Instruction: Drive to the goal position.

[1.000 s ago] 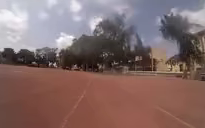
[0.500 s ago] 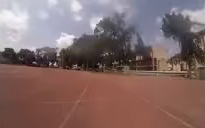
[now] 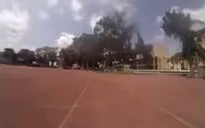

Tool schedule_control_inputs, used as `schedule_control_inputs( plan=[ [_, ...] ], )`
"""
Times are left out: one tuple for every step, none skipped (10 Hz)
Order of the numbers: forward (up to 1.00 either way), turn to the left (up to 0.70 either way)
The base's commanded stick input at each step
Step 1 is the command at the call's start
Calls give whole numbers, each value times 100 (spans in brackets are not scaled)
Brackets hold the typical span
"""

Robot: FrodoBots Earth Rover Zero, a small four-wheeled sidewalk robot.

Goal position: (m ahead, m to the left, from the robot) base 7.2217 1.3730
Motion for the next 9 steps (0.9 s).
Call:
schedule_control_inputs(
  plan=[
    [70, 0],
    [70, 0],
    [70, 0],
    [70, 0],
    [70, 0],
    [70, 0],
    [70, 0],
    [70, 0],
    [70, 0]
  ],
)
